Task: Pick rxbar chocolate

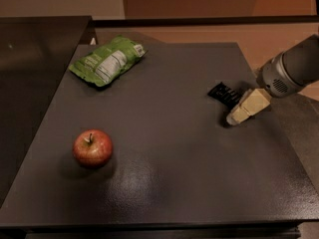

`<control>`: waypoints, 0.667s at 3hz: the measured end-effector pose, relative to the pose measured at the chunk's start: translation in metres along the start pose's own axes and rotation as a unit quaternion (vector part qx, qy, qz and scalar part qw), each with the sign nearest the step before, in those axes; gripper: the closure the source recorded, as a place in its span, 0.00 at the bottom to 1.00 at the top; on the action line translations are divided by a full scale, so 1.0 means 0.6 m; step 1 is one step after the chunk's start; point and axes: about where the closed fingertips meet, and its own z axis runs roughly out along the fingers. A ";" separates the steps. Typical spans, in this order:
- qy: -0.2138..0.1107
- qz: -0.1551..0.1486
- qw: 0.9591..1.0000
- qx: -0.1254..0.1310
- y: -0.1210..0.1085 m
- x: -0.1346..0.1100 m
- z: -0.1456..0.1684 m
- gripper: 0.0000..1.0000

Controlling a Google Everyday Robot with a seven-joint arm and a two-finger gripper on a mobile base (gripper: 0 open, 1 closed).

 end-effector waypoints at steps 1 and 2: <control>-0.004 0.012 1.000 -0.009 0.001 0.004 0.011 0.18; -0.009 0.024 1.000 -0.018 0.000 0.006 0.016 0.41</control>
Offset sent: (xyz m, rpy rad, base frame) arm 0.0029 -0.0014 -0.0122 0.0782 0.0515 -0.0373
